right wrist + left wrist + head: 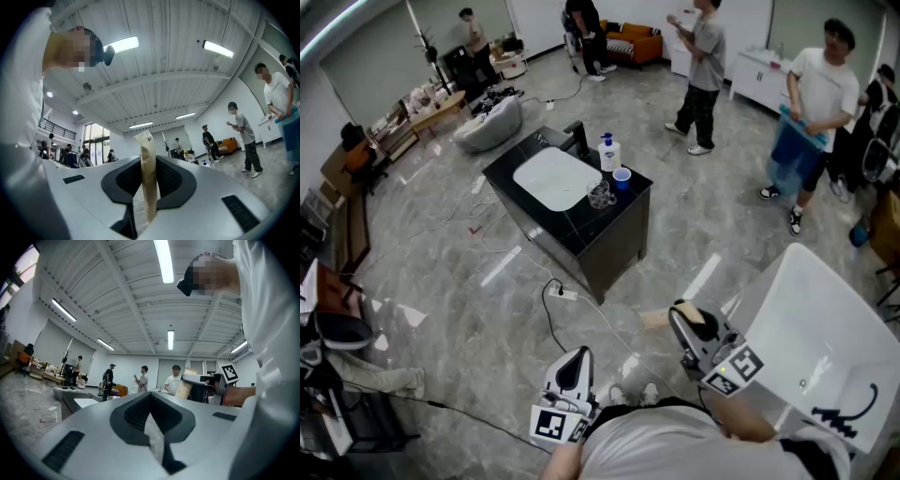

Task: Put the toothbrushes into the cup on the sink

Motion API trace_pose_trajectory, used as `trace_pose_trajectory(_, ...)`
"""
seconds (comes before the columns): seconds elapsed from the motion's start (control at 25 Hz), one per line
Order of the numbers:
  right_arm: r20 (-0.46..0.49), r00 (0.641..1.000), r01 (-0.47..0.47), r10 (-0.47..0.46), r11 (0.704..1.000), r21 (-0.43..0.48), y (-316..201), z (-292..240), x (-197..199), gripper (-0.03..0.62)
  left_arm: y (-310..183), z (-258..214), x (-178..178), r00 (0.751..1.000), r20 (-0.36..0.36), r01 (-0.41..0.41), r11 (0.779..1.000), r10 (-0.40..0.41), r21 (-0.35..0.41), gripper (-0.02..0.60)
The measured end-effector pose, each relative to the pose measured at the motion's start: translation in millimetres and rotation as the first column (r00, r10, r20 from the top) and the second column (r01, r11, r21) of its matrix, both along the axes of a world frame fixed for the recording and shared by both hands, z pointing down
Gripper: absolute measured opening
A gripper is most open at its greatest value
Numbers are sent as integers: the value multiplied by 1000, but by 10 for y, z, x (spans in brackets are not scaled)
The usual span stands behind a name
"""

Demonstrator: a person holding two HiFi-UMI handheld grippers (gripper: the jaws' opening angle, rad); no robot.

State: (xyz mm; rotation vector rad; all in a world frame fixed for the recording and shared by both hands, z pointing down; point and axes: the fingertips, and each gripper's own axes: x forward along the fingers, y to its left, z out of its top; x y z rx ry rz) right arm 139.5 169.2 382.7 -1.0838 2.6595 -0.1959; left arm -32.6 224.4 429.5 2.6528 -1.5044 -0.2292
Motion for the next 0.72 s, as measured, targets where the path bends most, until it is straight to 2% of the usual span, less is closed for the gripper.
trace_pose_trajectory(0.72, 34, 999, -13, 14, 1000, -10, -26, 33, 221, 80, -51, 2, 125, 1000, 9, 0, 1000, 0, 5, -2)
